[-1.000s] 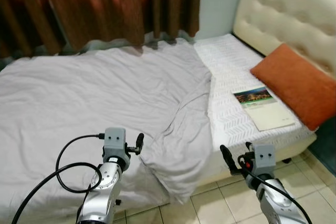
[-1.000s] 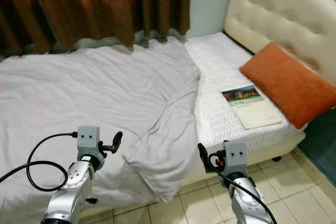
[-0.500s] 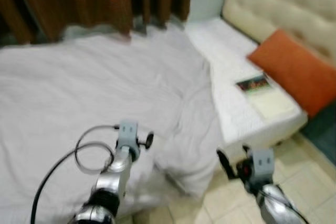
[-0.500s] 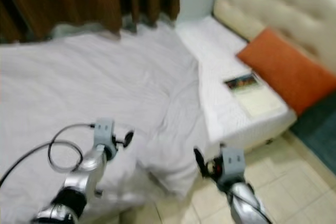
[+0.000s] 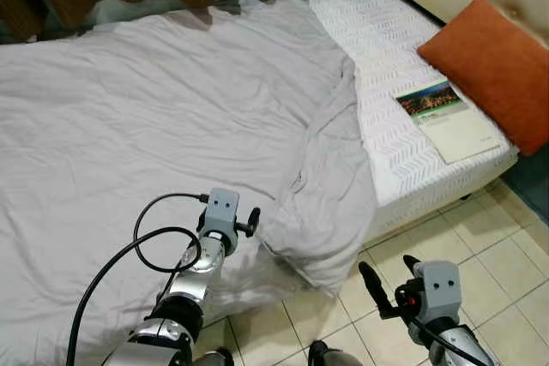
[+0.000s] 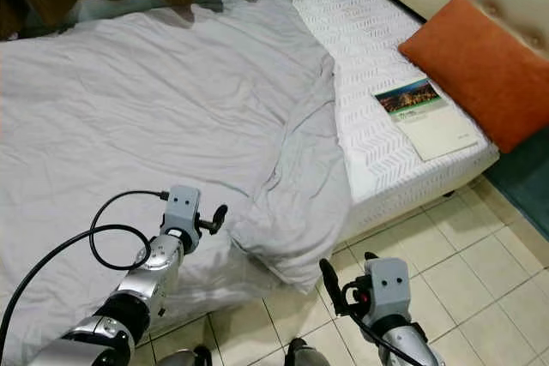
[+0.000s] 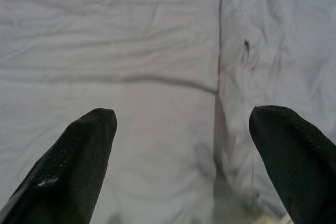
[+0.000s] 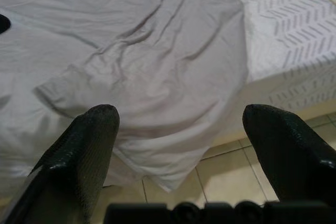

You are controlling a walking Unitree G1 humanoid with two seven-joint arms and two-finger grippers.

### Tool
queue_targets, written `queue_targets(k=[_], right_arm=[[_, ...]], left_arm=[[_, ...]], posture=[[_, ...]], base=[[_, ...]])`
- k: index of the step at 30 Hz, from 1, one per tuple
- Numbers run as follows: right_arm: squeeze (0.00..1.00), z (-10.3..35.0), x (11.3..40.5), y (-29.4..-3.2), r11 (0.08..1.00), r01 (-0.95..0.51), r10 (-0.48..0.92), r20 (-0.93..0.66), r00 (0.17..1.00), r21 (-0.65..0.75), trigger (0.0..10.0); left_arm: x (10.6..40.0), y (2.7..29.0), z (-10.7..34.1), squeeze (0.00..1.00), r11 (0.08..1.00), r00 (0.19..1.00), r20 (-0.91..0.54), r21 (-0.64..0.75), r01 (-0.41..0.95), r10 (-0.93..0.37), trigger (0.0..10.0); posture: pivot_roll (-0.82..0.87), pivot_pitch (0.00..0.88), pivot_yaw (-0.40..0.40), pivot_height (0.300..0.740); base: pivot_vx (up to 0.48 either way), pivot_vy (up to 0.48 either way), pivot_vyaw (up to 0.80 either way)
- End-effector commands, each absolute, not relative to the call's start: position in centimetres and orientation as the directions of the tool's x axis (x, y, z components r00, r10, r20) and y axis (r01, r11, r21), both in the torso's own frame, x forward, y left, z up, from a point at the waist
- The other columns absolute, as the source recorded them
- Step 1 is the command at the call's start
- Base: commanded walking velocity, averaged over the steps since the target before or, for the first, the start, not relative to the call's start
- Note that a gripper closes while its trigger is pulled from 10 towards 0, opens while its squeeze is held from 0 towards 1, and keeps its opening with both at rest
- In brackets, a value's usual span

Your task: Clean up the room

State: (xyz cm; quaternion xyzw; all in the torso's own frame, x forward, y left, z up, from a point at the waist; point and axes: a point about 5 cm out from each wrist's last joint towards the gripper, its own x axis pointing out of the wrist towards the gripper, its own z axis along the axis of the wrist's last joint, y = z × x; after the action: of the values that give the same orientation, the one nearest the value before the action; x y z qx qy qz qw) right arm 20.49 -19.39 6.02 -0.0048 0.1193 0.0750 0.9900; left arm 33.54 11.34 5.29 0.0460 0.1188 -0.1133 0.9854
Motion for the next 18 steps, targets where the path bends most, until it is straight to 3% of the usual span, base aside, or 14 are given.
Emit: queue_targets(k=[1,7,18], right_arm=[[0.00,6.1,20.2,-19.6,0.992,-0.124,0.125,-0.243,0.962,0.018,10.0],[0.00,6.3,20.8,-19.3,0.993,-0.115,0.118,-0.233,0.965,0.029,10.0],[0.00,6.3,20.8,-19.3,0.990,-0.139,0.142,-0.240,0.960,0.027,10.0]], left_arm=[[33.7,11.5,5.8,0.00,0.972,0.955,-0.210,0.057,0.226,-0.210,10.0],[34.1,11.9,6.2,0.00,0.979,0.963,-0.189,0.030,0.204,-0.194,10.0],[34.1,10.8,5.7,0.00,0.975,0.949,-0.233,0.007,0.222,-0.214,10.0]], posture=[[-0.15,0.275,-0.016,0.740],[-0.14,0.256,-0.005,0.740],[-0.16,0.251,-0.024,0.740]], base=[[0.000,-0.480,0.00],[0.000,0.000,0.00],[0.000,-0.480,0.00]])
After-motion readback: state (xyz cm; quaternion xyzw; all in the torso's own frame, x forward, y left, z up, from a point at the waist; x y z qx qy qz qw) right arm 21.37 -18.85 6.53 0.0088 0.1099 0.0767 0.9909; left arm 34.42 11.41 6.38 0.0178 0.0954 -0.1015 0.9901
